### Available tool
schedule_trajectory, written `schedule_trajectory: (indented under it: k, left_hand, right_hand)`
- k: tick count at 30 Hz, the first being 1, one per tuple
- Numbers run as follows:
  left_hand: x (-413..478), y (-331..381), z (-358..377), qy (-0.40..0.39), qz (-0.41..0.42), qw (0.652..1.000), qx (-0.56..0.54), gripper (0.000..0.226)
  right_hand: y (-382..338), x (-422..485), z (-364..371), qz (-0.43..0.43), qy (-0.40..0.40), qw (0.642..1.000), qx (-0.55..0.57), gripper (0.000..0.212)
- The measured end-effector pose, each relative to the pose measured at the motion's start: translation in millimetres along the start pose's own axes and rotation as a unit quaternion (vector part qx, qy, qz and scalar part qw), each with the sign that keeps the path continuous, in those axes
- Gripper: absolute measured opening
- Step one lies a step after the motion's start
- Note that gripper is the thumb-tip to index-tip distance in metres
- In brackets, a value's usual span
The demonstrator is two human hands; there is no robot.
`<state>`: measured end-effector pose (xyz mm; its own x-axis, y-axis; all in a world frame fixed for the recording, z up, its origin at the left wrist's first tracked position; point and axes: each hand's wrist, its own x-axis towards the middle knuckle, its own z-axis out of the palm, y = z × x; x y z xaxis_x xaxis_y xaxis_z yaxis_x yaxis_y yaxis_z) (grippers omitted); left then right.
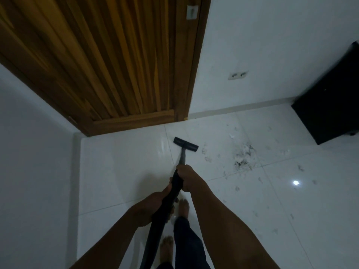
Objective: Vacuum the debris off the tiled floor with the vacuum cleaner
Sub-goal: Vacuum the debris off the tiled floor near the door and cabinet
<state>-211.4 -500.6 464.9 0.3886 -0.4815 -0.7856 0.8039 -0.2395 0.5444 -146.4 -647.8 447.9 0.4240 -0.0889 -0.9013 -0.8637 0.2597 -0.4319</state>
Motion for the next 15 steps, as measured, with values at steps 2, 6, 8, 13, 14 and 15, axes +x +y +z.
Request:
schedule_trajectory:
  k: [2,6,8,13,14,15]
  left_hand:
    - [13.2,17.0,1.2,0.008,-0.003,1.000,0.002,0.067]
    - [40.4,50.6,6.5,0.022,-0.018,1.000,-0.002,0.068]
    - [57.2,66.8,5.4,0.024,-0.026,0.999,-0.001,0.069]
    - [100.2,104.9,13.4,0.050,-0.026,0.998,-0.020,0.062]
    - [105.2,111.2,16.4,0.054,-0.026,0.998,-0.029,0.061]
    - [110.3,117.8,18.6,0.047,-0.027,0.998,-0.037,0.061]
  right_hand:
    - [-16.8,12.8,-4.2,0.002,0.002,1.000,-0.006,0.022]
    - [-50.0,42.5,-13.3,0.015,0.016,1.000,-0.014,0.026]
    - [-67.1,57.3,-20.1,0.025,0.027,0.999,-0.020,0.024]
    - [-111.6,88.5,-41.0,0.027,0.029,0.999,-0.022,0.020]
    - [-118.5,93.2,-44.2,0.025,0.028,0.999,-0.027,0.020]
    - [-126.3,96.5,-46.2,0.020,0.027,0.999,-0.034,0.022]
